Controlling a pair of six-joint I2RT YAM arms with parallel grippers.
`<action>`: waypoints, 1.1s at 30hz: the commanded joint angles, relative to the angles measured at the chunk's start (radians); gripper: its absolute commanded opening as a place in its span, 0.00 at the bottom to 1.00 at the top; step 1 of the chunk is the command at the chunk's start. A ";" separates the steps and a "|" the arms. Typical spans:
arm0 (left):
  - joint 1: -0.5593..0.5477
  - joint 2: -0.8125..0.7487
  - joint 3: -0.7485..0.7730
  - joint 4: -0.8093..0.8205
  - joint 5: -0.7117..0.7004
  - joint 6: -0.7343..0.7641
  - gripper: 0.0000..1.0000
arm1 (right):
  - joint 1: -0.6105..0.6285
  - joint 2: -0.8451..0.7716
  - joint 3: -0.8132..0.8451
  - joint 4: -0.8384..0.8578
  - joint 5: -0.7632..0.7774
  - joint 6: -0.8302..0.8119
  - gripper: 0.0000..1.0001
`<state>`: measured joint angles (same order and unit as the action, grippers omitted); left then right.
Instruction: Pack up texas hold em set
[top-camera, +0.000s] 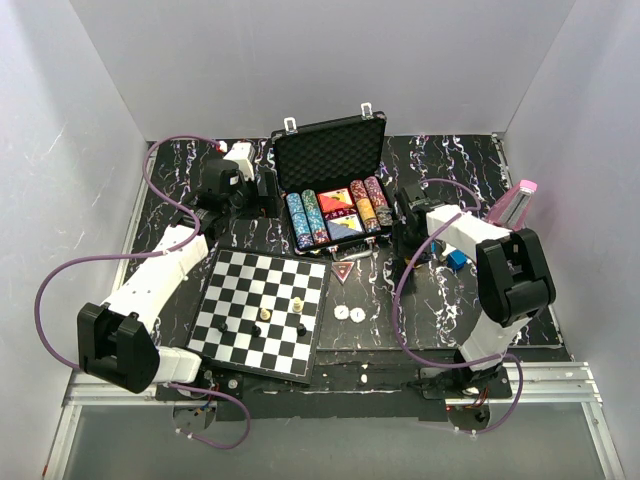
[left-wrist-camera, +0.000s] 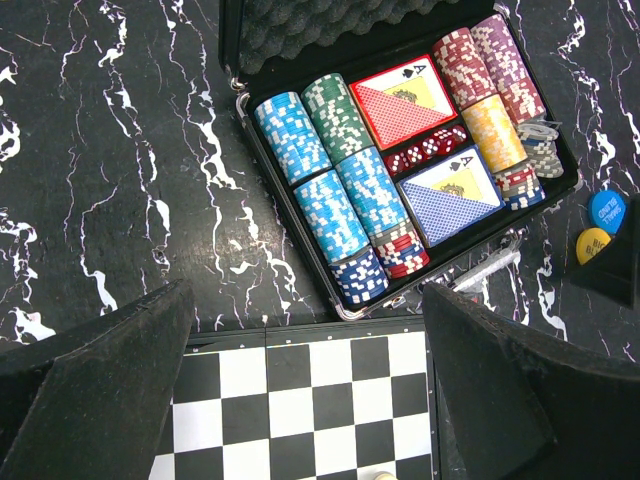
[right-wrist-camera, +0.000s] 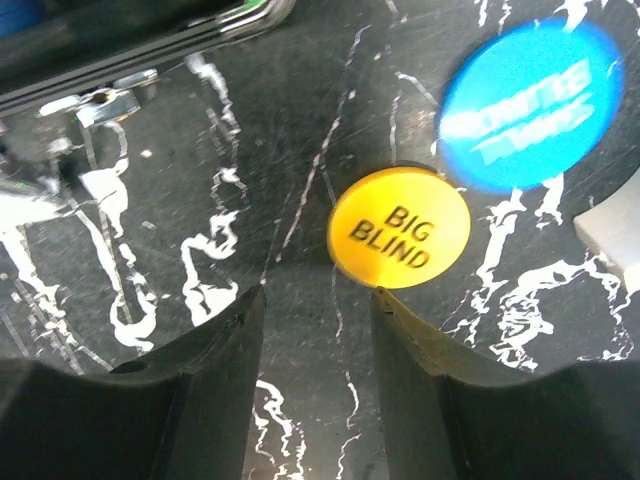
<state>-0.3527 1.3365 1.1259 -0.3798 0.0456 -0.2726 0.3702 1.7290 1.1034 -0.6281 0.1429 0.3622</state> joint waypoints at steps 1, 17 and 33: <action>-0.002 -0.020 0.005 0.021 0.008 0.000 0.98 | 0.039 -0.065 0.050 -0.036 0.001 0.006 0.36; -0.161 0.047 0.026 0.022 -0.032 0.001 0.98 | -0.088 -0.157 0.066 0.017 -0.089 -0.003 0.68; -0.350 0.205 0.109 0.001 -0.013 -0.086 0.98 | -0.254 0.096 0.210 0.010 -0.221 -0.103 0.58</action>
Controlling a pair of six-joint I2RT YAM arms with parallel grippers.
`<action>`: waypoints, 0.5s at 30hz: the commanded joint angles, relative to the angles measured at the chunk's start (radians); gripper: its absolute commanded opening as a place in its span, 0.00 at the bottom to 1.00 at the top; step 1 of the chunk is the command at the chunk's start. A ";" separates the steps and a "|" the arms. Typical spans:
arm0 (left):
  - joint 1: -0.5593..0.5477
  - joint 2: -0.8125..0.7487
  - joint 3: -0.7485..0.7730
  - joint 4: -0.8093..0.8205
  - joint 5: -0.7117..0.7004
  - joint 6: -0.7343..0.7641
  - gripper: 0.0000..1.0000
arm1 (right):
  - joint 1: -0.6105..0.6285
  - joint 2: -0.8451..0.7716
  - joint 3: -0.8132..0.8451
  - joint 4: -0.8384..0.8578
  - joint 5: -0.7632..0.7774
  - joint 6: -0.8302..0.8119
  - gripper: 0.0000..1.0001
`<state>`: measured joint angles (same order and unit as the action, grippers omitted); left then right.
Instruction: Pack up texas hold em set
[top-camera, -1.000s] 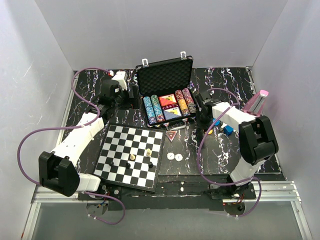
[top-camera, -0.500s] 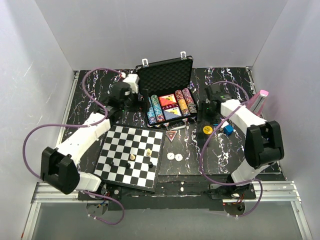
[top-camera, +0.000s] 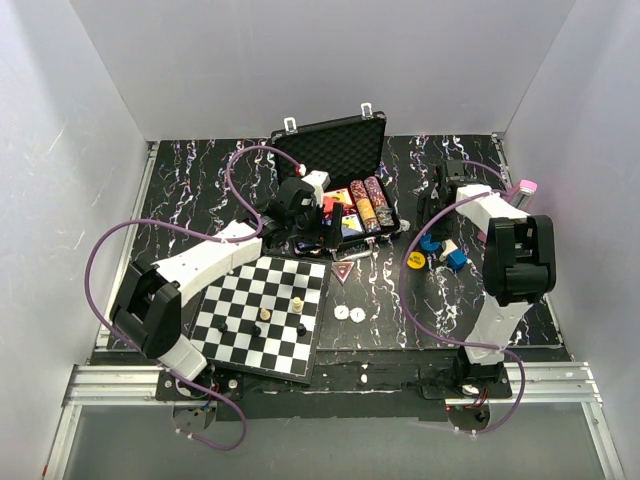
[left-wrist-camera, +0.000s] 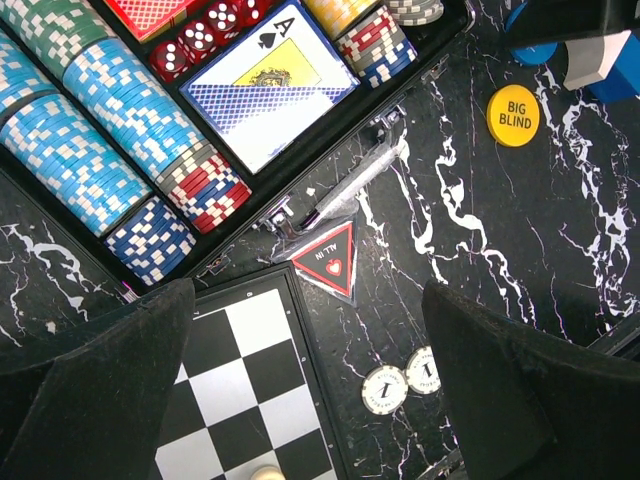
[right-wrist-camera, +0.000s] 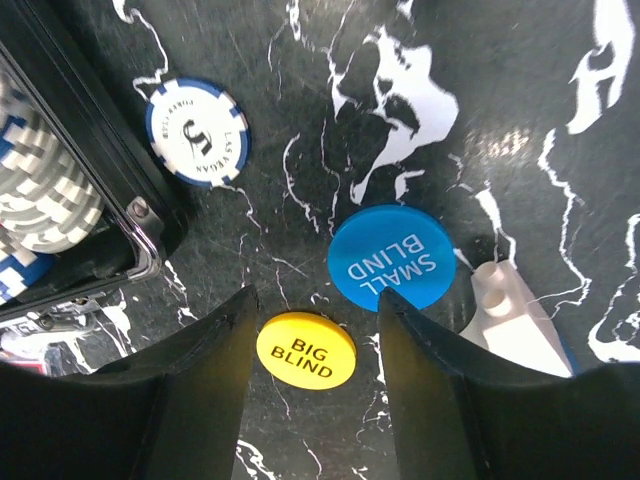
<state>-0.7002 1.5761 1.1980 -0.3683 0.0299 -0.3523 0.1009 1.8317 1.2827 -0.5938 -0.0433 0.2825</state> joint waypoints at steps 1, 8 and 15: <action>-0.001 -0.040 0.032 -0.014 -0.004 -0.004 0.98 | 0.023 -0.009 0.018 -0.017 -0.038 -0.020 0.57; -0.001 -0.057 0.037 -0.026 -0.001 0.022 0.98 | 0.072 0.012 -0.046 -0.023 -0.044 0.013 0.52; -0.001 -0.082 0.034 -0.029 -0.010 0.033 0.98 | 0.091 -0.021 -0.155 -0.021 -0.009 0.043 0.52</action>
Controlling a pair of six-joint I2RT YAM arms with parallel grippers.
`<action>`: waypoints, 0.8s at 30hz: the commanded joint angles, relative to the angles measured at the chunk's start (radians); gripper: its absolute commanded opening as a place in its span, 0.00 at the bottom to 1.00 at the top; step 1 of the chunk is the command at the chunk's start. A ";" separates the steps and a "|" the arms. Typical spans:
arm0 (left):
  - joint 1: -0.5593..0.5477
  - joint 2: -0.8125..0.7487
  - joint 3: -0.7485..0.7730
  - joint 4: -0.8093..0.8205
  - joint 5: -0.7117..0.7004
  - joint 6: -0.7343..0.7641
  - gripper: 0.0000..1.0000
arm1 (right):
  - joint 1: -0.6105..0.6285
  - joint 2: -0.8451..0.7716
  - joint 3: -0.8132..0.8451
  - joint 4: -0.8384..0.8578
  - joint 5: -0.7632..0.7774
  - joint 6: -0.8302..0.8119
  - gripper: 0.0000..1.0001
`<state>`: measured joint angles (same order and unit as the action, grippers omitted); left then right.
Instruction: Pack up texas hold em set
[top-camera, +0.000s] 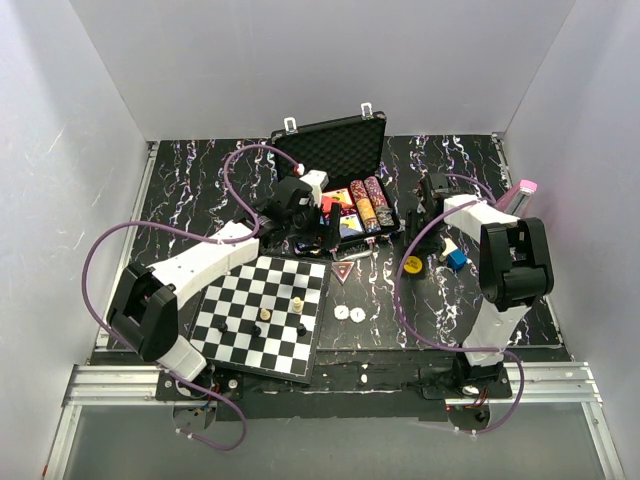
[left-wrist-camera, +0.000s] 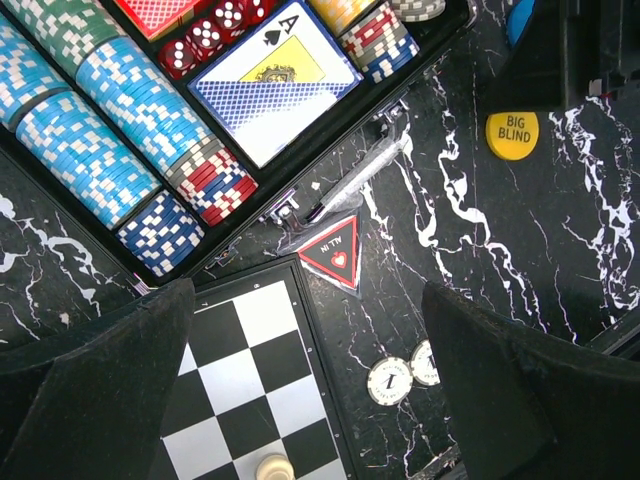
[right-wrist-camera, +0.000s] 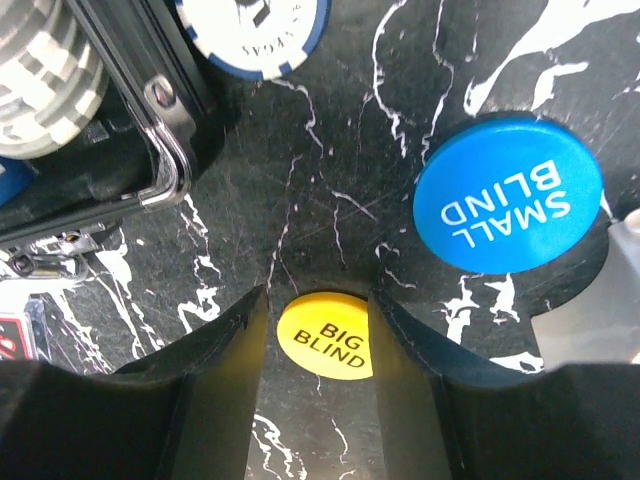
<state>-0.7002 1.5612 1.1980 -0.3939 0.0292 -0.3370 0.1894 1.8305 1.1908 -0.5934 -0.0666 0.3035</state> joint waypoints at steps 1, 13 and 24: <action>-0.001 -0.072 0.034 -0.003 -0.011 0.019 0.98 | 0.004 -0.033 -0.075 -0.025 0.008 0.022 0.52; -0.022 -0.033 0.000 0.076 0.012 -0.068 0.98 | 0.168 -0.169 -0.189 -0.020 -0.078 0.072 0.52; -0.156 0.127 0.023 0.156 -0.015 -0.057 0.98 | -0.076 -0.419 -0.149 0.004 -0.094 0.039 0.71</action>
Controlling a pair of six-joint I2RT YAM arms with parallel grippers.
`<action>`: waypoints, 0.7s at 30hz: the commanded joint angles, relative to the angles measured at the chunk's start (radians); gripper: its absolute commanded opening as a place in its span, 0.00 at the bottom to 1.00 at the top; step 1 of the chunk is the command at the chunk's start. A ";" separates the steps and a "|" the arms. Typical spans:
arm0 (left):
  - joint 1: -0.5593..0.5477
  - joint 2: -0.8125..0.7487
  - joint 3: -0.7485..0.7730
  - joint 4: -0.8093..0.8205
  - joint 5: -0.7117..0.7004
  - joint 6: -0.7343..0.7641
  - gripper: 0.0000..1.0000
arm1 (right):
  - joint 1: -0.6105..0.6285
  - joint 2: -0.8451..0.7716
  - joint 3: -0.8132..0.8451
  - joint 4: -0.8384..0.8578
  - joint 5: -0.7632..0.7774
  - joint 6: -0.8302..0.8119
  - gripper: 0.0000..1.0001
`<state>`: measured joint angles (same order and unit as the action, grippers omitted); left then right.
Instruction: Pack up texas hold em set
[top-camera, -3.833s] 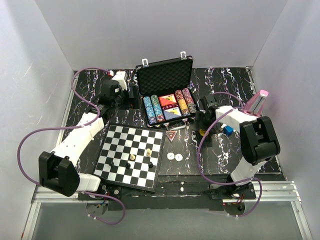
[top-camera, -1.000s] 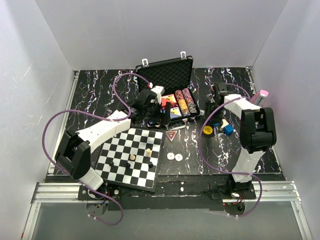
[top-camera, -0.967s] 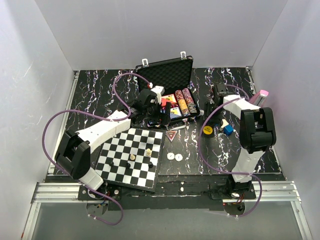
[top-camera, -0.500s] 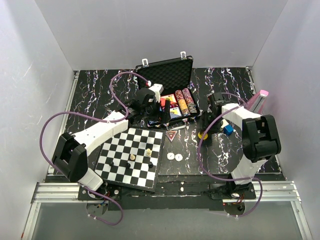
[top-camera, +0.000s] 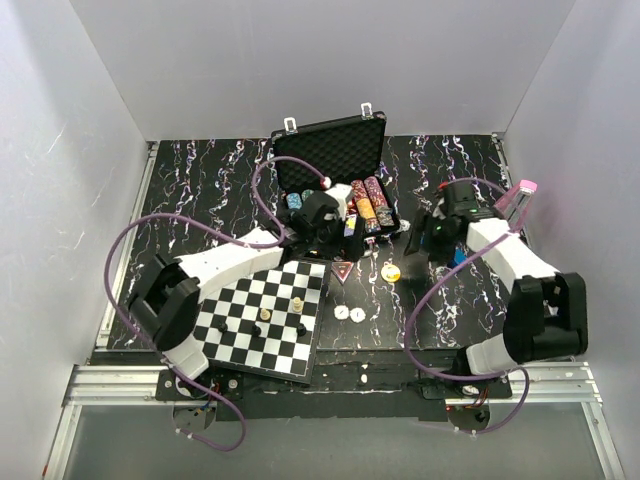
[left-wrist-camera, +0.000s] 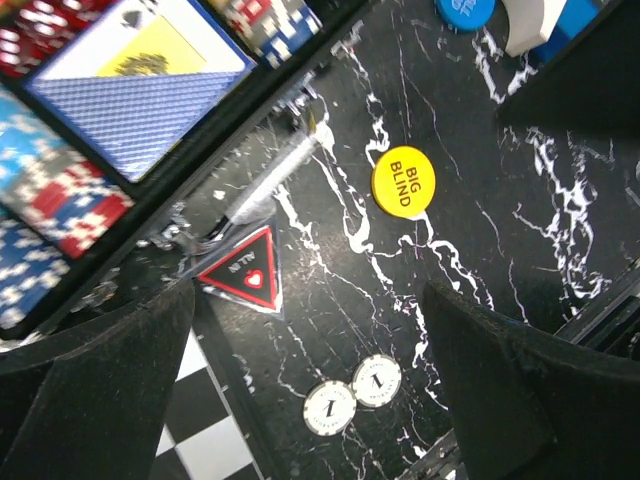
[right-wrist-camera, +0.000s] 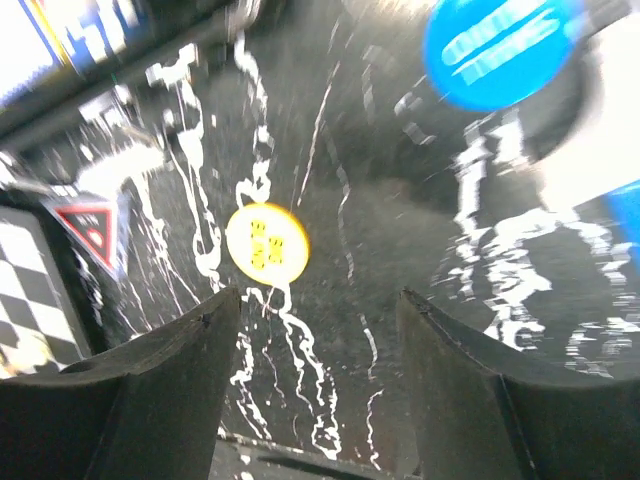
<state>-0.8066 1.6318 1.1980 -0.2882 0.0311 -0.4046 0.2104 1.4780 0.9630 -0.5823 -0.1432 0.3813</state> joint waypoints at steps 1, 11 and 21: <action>-0.066 0.089 0.044 0.050 -0.017 0.022 0.98 | -0.123 -0.067 0.097 -0.011 -0.027 -0.050 0.72; -0.170 0.420 0.342 -0.058 -0.077 0.173 0.98 | -0.198 -0.054 0.132 0.070 -0.116 -0.030 0.68; -0.213 0.540 0.454 -0.109 -0.066 0.262 0.98 | -0.276 -0.194 0.022 0.125 -0.105 -0.008 0.68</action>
<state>-1.0008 2.1689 1.5993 -0.3767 -0.0299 -0.2008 -0.0444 1.3495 1.0031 -0.4969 -0.2356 0.3668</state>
